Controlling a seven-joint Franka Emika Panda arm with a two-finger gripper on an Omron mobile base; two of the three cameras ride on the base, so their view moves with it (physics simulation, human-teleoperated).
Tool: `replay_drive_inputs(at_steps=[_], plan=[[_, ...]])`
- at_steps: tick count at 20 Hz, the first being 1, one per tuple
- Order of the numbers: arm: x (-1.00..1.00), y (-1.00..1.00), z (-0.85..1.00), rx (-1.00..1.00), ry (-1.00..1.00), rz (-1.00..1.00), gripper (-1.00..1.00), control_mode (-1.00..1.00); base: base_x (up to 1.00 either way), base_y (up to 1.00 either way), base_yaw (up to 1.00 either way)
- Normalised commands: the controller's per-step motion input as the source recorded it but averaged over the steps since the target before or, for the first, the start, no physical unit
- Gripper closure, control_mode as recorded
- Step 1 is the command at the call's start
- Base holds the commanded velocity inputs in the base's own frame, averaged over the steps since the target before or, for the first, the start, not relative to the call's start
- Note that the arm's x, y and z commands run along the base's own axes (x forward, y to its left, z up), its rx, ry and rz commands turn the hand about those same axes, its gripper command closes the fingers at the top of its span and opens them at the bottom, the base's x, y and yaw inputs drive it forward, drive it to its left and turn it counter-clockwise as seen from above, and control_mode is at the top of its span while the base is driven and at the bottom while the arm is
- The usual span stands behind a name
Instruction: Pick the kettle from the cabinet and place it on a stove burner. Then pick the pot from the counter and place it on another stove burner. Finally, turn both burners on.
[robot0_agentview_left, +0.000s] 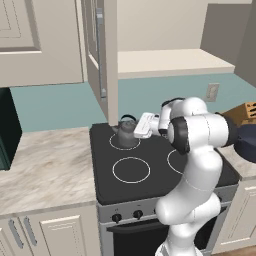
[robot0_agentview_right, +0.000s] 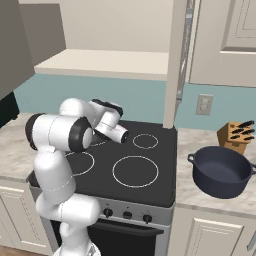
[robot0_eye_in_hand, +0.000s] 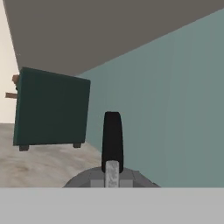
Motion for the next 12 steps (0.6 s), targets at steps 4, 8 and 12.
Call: replay_drive_inputs(at_steps=[4,8,12], plan=[[0.13,0.03,-0.04,-0.01,0.00,0.00,1.00,-1.00,0.00,0.00,0.00],[0.13,0.01,-0.03,-0.01,0.00,0.00,1.00,-1.00,0.00,0.00,0.00],[0.15,0.01,-0.02,0.00,0.00,0.00,1.00,-1.00,0.00,0.00,0.00]])
